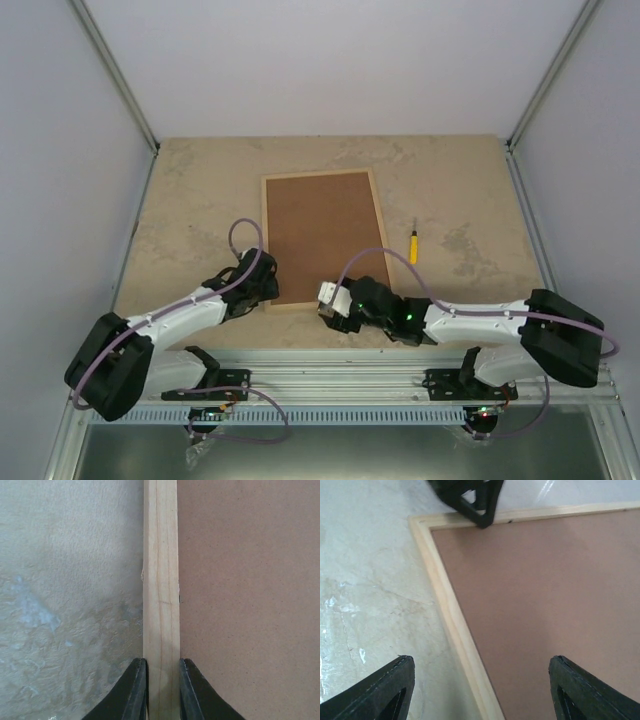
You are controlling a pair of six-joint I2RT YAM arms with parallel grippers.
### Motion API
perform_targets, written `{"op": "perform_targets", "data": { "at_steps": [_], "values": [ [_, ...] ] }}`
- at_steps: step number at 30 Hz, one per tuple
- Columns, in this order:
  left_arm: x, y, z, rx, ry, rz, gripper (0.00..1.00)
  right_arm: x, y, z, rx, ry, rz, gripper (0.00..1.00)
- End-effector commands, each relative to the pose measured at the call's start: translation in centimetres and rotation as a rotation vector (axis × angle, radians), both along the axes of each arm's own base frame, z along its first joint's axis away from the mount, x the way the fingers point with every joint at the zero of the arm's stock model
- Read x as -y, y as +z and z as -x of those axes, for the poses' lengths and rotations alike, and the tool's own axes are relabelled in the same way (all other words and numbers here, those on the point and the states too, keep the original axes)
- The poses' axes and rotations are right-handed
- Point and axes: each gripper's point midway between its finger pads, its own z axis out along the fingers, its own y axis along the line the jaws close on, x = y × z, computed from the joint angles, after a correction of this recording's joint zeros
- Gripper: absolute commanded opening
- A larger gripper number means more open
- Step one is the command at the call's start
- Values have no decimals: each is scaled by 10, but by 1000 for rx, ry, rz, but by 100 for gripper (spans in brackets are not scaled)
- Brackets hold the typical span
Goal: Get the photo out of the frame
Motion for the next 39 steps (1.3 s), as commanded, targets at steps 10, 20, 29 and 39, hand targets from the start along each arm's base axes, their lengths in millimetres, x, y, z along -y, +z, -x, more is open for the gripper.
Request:
{"op": "perform_targets", "data": {
  "at_steps": [10, 20, 29, 39],
  "values": [
    [17, 49, -17, 120, -12, 103, 0, -19, -23, -1, 333, -17, 281, 71],
    [27, 58, -14, 131, -44, 170, 0, -25, -28, -29, 546, -190, 385, 63],
    [29, 61, -11, 135, -56, 195, 0, -28, -19, -46, 721, -284, 423, 54],
    [29, 63, -8, 145, -60, 218, 0, -31, -19, -55, 839, -322, 467, 34]
  ]
}}
